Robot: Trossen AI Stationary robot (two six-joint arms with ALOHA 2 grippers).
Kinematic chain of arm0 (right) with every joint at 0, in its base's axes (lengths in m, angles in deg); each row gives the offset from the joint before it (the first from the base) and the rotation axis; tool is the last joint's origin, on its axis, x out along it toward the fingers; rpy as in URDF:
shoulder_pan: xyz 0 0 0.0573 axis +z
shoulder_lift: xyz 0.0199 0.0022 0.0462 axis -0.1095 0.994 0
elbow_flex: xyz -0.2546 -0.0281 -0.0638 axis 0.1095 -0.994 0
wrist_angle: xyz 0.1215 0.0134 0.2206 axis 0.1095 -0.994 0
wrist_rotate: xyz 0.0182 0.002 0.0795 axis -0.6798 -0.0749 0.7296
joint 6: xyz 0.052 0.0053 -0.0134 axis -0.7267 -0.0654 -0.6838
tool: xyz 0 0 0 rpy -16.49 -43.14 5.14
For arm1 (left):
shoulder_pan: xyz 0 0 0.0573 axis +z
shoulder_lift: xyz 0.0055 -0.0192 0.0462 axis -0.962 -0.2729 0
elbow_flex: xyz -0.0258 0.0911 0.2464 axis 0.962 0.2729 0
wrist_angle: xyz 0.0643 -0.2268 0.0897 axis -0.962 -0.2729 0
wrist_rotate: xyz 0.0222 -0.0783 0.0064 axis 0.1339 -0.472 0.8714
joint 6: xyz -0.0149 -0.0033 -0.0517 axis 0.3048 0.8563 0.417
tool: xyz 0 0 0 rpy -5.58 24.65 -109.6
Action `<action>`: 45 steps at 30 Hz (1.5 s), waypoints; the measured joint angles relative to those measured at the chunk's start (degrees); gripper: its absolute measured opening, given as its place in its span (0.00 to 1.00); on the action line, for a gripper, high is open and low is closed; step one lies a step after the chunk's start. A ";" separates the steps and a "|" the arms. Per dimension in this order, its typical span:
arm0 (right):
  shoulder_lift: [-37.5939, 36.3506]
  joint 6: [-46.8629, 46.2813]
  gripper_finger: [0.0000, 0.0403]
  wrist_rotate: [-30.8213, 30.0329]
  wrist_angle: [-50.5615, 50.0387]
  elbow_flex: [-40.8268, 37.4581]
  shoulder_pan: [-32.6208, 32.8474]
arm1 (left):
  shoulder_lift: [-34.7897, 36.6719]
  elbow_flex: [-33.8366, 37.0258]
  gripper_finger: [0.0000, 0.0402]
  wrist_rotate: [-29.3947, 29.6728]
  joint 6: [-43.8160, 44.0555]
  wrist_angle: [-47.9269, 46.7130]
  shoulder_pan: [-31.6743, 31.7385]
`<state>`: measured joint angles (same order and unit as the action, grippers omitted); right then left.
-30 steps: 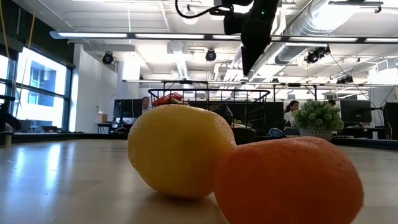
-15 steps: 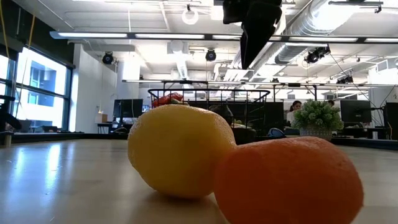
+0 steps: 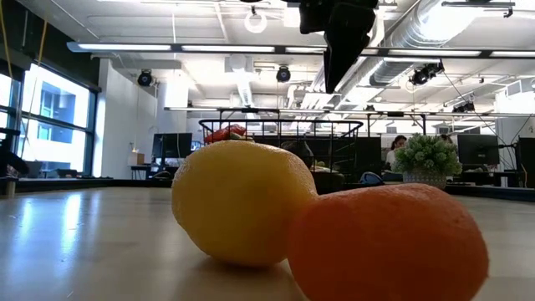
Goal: Build produce basket
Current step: Put the red grapes into the black wire basket
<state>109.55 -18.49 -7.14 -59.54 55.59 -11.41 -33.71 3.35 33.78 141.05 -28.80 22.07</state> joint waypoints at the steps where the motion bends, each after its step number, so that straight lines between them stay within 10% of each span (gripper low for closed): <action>1: 0.00 0.00 0.49 0.01 0.00 0.00 0.00 | -0.20 0.00 0.51 0.00 -0.02 0.32 0.00; 21: 0.00 0.11 0.49 -0.01 -0.70 0.00 0.00 | -7.89 0.00 0.49 -3.43 -7.27 0.81 1.92; 35: 0.00 -0.28 0.49 -0.01 -1.05 0.00 0.00 | -8.47 -0.02 0.04 -2.99 -12.74 0.72 2.61; 45: 0.00 -0.28 0.49 -0.02 -1.28 0.00 -0.24 | -7.32 0.00 0.01 -2.99 -17.82 4.10 6.00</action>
<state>109.55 -18.77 -7.16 -60.82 55.59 -11.65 -41.03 3.35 30.78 123.23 -24.70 28.07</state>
